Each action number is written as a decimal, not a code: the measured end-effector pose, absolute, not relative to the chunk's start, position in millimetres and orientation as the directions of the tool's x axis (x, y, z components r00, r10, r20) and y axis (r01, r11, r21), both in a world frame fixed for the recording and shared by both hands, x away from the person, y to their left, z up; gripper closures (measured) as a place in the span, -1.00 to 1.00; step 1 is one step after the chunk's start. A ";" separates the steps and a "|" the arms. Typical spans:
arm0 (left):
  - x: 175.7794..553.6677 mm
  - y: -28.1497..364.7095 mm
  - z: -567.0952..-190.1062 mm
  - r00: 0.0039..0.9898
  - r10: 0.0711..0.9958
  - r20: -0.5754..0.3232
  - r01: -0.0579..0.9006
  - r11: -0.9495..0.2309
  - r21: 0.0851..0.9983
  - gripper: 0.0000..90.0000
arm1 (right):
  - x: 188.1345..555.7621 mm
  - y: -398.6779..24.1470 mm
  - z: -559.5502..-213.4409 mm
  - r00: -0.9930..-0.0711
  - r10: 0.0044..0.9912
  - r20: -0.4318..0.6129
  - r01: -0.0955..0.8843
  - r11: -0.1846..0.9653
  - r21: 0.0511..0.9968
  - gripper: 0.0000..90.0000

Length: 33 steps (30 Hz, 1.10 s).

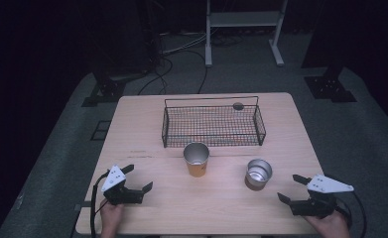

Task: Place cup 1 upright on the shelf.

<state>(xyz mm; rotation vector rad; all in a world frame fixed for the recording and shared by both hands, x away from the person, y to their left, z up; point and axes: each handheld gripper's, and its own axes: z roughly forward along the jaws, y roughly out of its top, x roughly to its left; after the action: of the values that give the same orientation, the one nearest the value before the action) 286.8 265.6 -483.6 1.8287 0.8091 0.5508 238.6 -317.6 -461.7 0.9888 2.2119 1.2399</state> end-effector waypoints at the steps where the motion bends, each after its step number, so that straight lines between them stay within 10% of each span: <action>1: 286.7 265.6 -483.5 0.670 0.742 0.005 0.277 -0.256 0.926 -1.00 | 239.3 -315.8 -462.0 -0.662 0.749 -0.014 0.379 0.351 0.856 -0.69; 33: 286.4 266.4 -483.4 0.671 0.742 0.003 0.277 -0.254 0.927 -1.00 | 278.9 -266.5 -462.8 -0.702 0.712 -0.015 0.408 0.420 0.811 -0.71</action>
<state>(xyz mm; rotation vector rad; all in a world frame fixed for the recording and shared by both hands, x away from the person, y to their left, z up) 286.4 266.4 -483.4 1.8263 0.8087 0.5481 278.9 -266.5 -462.8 0.9605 2.3222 1.1782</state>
